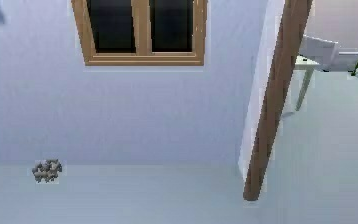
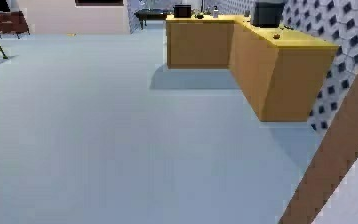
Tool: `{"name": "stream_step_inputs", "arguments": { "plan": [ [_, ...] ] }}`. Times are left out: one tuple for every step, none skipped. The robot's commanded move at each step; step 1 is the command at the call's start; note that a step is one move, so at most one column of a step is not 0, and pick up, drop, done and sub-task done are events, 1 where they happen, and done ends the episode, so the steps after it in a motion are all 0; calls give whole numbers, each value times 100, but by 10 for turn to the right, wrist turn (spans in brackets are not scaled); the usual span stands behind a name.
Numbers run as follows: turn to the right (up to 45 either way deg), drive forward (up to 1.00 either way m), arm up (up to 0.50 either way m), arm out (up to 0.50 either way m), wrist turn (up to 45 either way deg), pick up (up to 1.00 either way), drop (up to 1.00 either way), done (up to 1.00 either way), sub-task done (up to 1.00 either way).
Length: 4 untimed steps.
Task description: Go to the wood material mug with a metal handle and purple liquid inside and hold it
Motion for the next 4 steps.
{"name": "stream_step_inputs", "arguments": {
  "plan": [
    [450, 0, 0, 0, 0, 0, 0, 0, 0],
    [450, 0, 0, 0, 0, 0, 0, 0, 0],
    [450, 0, 0, 0, 0, 0, 0, 0, 0],
    [330, 0, 0, 0, 0, 0, 0, 0, 0]
  ]
}}
